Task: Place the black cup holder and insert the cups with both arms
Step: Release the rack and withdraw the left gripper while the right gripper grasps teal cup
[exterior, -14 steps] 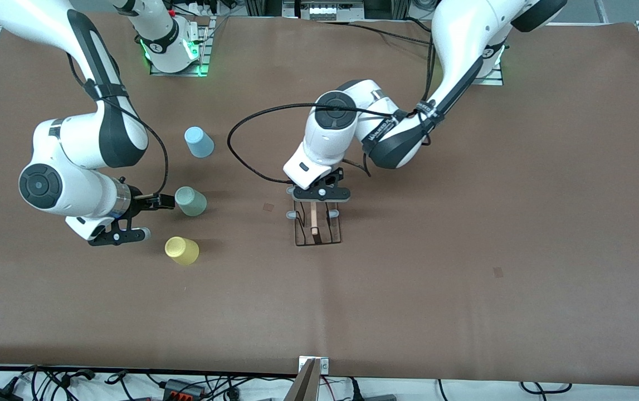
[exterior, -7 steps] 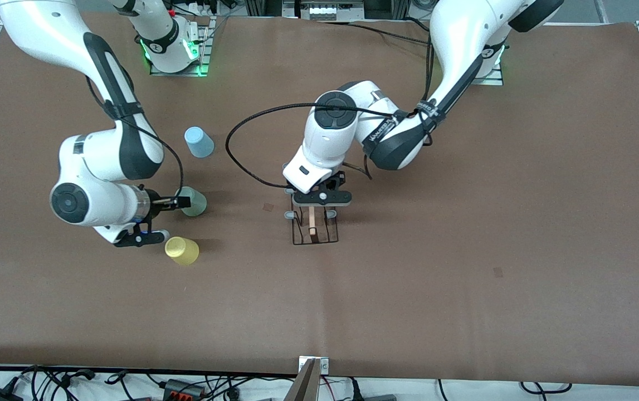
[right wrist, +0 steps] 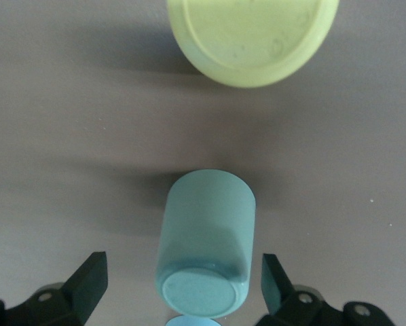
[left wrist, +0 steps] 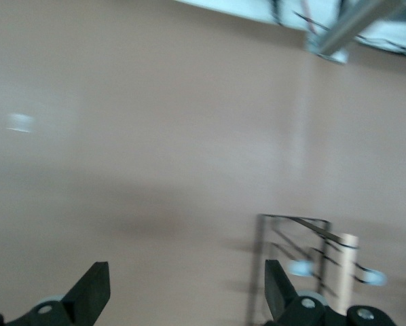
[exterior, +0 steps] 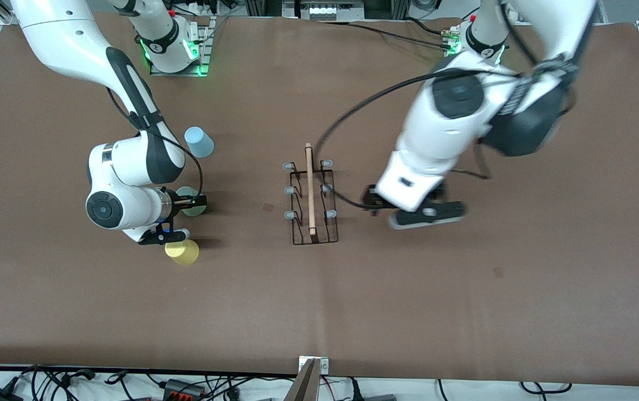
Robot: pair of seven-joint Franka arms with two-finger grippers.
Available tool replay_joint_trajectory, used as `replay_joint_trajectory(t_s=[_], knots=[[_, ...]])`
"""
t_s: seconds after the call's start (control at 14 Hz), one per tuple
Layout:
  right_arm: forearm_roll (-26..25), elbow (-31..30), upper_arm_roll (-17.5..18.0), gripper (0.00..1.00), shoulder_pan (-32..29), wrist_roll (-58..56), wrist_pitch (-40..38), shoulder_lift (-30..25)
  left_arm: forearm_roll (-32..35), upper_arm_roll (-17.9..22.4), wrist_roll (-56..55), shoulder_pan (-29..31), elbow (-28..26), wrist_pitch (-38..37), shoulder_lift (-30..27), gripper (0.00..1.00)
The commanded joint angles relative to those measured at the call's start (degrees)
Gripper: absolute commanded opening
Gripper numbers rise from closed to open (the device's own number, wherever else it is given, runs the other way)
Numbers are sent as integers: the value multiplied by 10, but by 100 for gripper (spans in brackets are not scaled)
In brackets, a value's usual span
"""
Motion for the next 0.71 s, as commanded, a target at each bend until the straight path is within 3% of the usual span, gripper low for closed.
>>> replay_joint_trajectory(t_s=[0.0, 0.28, 0.43, 0.5, 0.57, 0.64], knots=[[-2, -23, -3, 100, 1, 9, -2, -7, 6, -12, 44, 76, -17, -67, -56, 100], [-3, -36, -3, 100, 10, 55, -5, -7, -6, -12, 129, 148, -12, -102, -116, 100], [-3, -37, -3, 100, 7, 56, -4, -6, -60, -9, 221, 206, -14, -144, -146, 100], [-3, -37, -3, 81, 5, 55, -4, -6, -66, -10, 266, 228, -19, -181, -155, 100], [-2, -36, -4, 48, 4, 56, -5, -6, -66, -10, 296, 229, -16, -196, -156, 100], [-2, -33, -5, 29, 2, 58, -6, -9, -65, -11, 311, 229, -14, -198, -156, 100]])
